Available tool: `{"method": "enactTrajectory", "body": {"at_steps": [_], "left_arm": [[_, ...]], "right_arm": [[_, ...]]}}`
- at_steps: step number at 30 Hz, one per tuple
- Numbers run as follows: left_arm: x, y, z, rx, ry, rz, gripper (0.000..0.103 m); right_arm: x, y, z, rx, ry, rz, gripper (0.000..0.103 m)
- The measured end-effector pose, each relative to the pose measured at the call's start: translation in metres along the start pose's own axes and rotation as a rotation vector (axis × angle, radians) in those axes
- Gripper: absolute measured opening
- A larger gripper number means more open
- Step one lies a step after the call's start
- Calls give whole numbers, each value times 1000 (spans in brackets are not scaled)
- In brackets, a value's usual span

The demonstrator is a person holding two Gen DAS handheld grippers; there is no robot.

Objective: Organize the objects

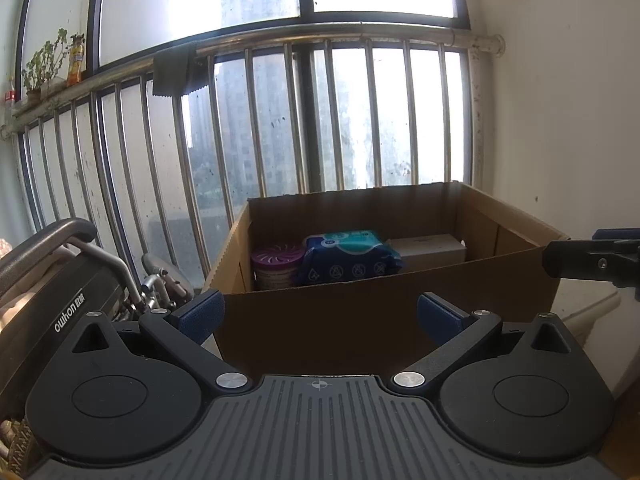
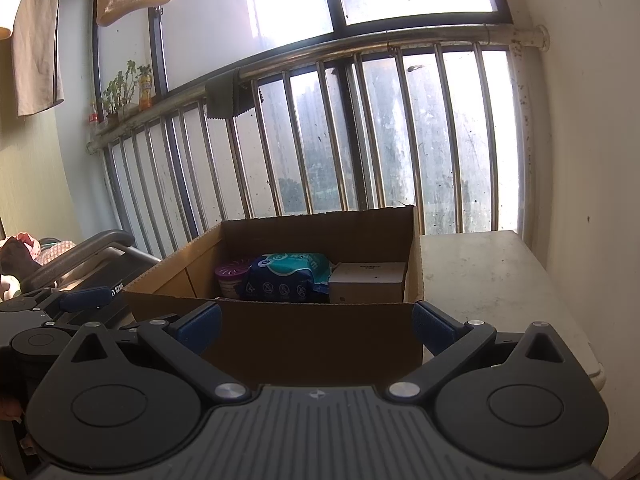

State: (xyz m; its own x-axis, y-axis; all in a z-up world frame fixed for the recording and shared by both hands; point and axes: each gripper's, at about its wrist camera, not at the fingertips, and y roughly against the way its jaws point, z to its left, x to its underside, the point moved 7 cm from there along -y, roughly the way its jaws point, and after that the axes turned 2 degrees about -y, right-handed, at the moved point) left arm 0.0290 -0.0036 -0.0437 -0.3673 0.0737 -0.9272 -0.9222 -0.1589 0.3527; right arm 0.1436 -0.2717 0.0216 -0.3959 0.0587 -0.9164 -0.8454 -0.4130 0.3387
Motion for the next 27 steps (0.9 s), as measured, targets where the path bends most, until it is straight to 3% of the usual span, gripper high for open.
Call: {"method": "enactTrajectory", "body": {"at_steps": [27], "left_arm": [[3,-2,2,7,8,4,103]], "right_arm": [[-1,-1,4,-1,12,3,103]]}}
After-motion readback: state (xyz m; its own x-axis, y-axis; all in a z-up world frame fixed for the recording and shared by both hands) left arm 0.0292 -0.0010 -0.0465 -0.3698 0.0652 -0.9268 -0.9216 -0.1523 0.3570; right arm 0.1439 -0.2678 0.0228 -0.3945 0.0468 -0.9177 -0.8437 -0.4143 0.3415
